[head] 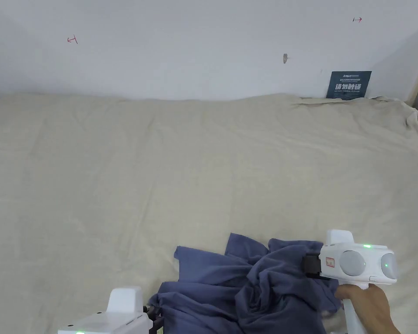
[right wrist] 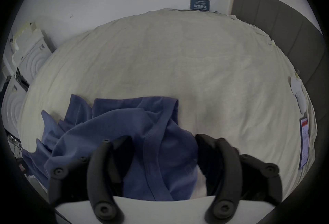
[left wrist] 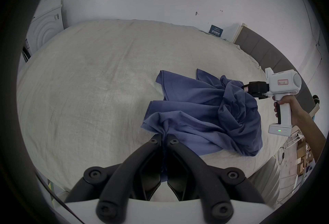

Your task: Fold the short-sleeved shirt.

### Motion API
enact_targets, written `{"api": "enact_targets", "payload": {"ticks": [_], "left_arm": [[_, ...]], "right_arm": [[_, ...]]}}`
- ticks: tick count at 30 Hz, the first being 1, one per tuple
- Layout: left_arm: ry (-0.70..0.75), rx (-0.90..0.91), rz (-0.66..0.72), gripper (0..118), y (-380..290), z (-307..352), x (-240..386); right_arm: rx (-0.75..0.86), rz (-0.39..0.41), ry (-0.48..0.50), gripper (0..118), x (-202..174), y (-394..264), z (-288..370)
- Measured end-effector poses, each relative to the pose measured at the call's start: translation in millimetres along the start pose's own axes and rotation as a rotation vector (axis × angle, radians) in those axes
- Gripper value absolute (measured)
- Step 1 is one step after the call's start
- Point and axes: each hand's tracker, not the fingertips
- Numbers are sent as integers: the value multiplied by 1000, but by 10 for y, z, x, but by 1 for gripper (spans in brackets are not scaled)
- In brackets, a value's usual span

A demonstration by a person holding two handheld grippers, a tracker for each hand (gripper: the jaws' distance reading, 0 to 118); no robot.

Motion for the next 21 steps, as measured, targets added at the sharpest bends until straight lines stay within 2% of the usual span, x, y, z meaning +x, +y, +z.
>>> {"api": "enact_targets", "payload": {"ticks": [1,3,4,8,13,21], "left_arm": [[-1,-1,0,2,-1,3,-2],[-3,-2,1,2,-4,10,-8],[-3,-2,1,2,-9,3,-11],[-11,8,10,2,-14,46,-32],[-17,37,21,2,40,129,-57],[-17,134,38,2,397,371,-154]], "right_arm": [[-1,17,-1,60,-32,-11,0],[2,49,4,15,-72,-20,33],[7,51,6,6,-96,-31,63],[72,97,-23,6,-90,-24,249],[198,61,43,6,-29,46,804],[356,19,92,6,377,326,1625]]}}
